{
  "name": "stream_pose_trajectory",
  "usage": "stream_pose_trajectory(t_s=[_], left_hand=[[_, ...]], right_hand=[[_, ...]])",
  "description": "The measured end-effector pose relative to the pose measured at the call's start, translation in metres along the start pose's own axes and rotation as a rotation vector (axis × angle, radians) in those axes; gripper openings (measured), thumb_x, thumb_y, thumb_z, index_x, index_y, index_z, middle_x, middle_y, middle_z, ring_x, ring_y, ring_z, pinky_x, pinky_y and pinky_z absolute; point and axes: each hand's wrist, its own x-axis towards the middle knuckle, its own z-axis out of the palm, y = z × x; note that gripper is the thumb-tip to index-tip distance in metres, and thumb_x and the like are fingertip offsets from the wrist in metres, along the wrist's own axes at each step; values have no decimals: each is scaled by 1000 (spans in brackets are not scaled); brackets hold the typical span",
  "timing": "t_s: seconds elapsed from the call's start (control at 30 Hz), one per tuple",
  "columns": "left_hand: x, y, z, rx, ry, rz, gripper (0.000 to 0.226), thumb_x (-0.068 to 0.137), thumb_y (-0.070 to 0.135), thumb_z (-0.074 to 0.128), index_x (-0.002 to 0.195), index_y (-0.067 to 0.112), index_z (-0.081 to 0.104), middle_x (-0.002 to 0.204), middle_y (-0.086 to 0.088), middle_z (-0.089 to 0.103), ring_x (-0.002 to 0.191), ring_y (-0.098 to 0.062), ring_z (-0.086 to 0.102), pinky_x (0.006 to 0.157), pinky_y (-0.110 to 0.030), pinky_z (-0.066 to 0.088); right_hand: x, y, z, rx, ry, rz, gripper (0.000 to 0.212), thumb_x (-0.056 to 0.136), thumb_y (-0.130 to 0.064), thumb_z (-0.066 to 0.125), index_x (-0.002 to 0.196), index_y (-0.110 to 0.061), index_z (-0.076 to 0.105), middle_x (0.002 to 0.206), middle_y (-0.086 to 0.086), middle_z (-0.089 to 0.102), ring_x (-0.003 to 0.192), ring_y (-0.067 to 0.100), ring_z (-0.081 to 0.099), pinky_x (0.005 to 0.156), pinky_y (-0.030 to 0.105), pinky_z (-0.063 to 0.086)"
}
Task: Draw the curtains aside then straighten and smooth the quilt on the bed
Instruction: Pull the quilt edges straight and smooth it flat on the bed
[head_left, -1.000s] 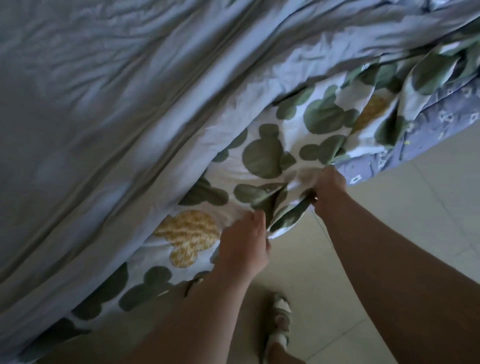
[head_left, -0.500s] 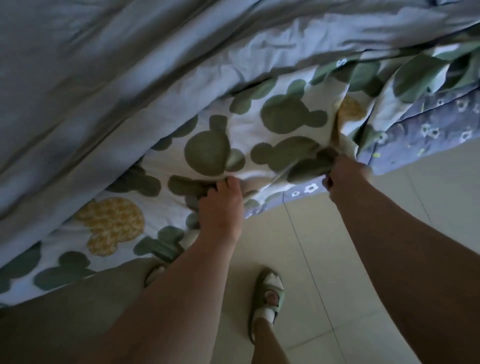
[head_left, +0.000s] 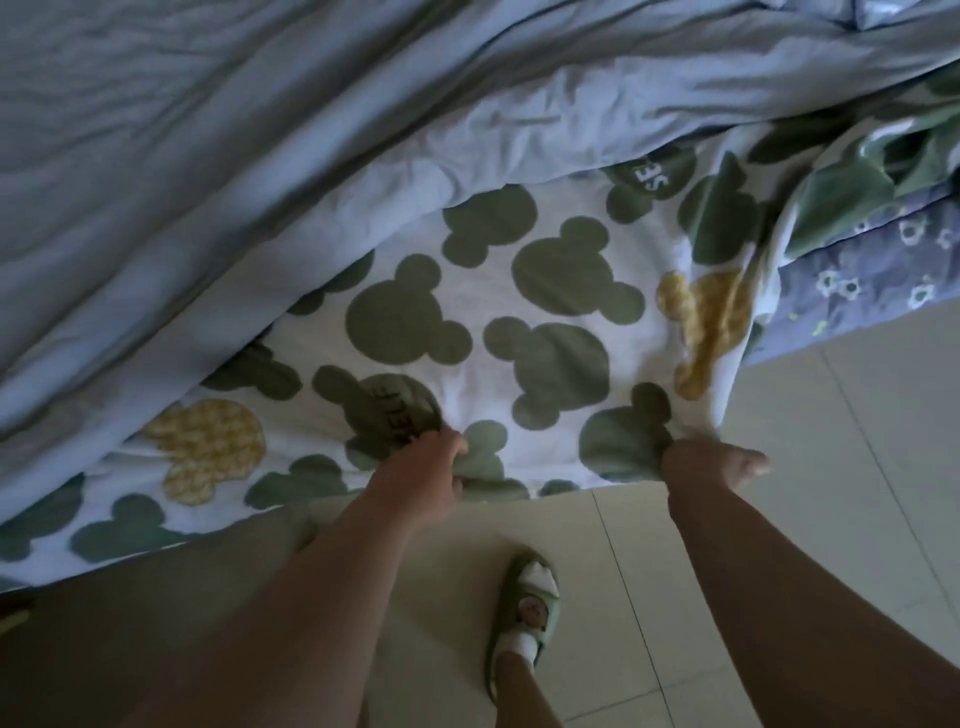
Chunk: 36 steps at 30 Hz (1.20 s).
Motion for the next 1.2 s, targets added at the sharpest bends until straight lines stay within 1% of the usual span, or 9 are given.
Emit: stream_pose_trajectory(t_s=[0.1,0.17,0.27,0.37,0.5,0.63,0.77,0.93,1.2], left_hand=[[-6,-9,-20,8,384,102,18,90,19,52,106,19,58,99,1,62,88,-19,63,69,-33,50],[-5,-22,-47,97,626,81,16,84,13,53,100,12,58,91,-6,59,78,-25,60,59,-32,43],[6,-57,-87,225,757,-108,39,80,11,59,117,2,52,107,-21,56,94,-38,56,73,-44,48],[18,-98,-117,298,684,-299,63,84,13,58,141,2,32,135,-27,41,119,-43,44,97,-49,39],[28,-131,-140,265,555,-378,62,87,17,59,141,5,31,131,-24,46,115,-40,49,89,-47,45],[31,-145,-155,280,417,-341,36,95,17,48,130,10,47,119,-14,58,108,-32,59,83,-41,48],[14,-150,-151,80,454,-281,30,96,26,45,120,10,52,119,-13,60,109,-33,58,87,-38,43],[-12,-141,-137,31,418,-211,43,90,49,41,106,12,55,107,-9,64,100,-31,61,79,-34,44],[-43,-135,-83,174,202,-172,35,86,34,61,118,24,52,113,1,63,107,-23,62,87,-33,48]], right_hand=[[-39,-32,16,-98,230,-401,44,83,-7,50,124,-9,35,131,18,40,106,43,50,84,42,37],[-70,-54,38,-135,167,-680,40,80,-6,46,119,-13,39,128,14,41,101,41,52,76,41,39],[-107,-76,74,-294,-81,-902,34,83,-5,47,116,-15,47,127,10,43,91,36,57,68,37,40],[-147,-95,114,-482,-273,-1071,32,88,-8,47,119,-18,51,130,6,40,88,30,58,69,32,38],[-174,-109,155,-695,-421,-1248,42,88,-3,46,128,-16,49,139,7,33,117,27,48,92,37,42],[-189,-123,184,-964,-357,-1324,74,82,6,41,148,-22,20,158,11,-4,144,29,10,117,38,16],[-189,-137,202,-1202,-248,-1382,77,89,-6,42,151,-31,4,158,14,-15,146,32,-13,117,44,-7],[-193,-144,197,-1331,-222,-1583,29,90,-27,48,116,-19,57,123,8,60,118,29,51,105,41,30],[-195,-100,141,-1545,-510,-1365,40,78,-53,48,105,-25,59,110,1,67,104,25,63,82,32,46]])
